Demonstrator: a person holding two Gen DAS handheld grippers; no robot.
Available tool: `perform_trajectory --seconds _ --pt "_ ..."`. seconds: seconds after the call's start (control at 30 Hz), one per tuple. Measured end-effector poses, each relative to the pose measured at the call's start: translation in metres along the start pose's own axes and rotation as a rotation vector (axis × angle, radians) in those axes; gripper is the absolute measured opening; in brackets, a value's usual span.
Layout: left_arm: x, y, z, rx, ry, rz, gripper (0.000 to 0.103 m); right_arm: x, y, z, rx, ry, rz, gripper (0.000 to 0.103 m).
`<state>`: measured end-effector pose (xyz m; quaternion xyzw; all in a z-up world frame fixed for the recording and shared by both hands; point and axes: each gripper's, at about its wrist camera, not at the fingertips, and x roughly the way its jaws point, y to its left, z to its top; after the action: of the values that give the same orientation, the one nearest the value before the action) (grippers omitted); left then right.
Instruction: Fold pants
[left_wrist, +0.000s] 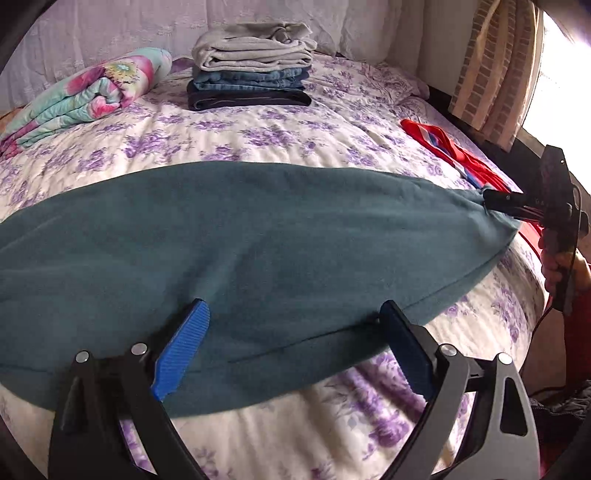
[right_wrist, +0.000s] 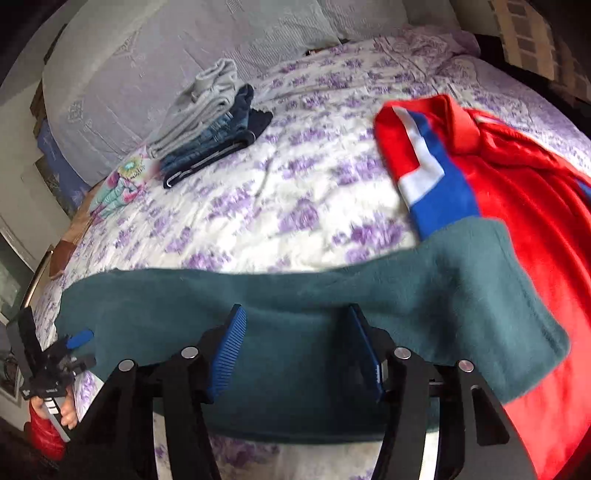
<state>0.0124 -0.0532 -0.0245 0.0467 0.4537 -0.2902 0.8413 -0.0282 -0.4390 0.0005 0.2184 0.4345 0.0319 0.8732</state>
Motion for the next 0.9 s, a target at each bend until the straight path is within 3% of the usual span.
perform_trajectory --seconds 0.1,0.17,0.23,0.3,0.43,0.63,0.77,0.9 --pt "-0.019 0.014 0.004 -0.059 -0.086 -0.066 0.09 0.02 0.055 0.025 -0.125 0.038 0.215 0.06" --pt "-0.026 0.023 0.01 -0.091 -0.153 -0.063 0.091 0.046 0.09 0.044 -0.176 0.071 0.287 0.06" --pt "-0.019 0.035 0.013 -0.132 -0.146 -0.042 0.094 0.074 0.13 0.058 -0.315 0.063 0.188 0.06" --pt "-0.001 0.049 0.01 -0.201 -0.076 -0.041 0.093 0.104 0.166 0.06 -0.5 0.077 0.112 0.068" --pt "-0.004 0.051 0.01 -0.213 -0.089 -0.074 0.094 0.162 0.193 0.047 -0.607 0.25 0.148 0.072" --pt "-0.001 0.051 0.012 -0.214 -0.09 -0.091 0.097 0.14 0.219 0.003 -0.809 0.222 0.152 0.072" --pt "0.0 0.052 0.015 -0.22 -0.089 -0.101 0.097 0.129 0.224 -0.004 -0.846 0.194 0.156 0.073" --pt "0.0 0.053 0.015 -0.22 -0.091 -0.102 0.097 0.132 0.219 0.02 -0.661 0.285 0.387 0.073"
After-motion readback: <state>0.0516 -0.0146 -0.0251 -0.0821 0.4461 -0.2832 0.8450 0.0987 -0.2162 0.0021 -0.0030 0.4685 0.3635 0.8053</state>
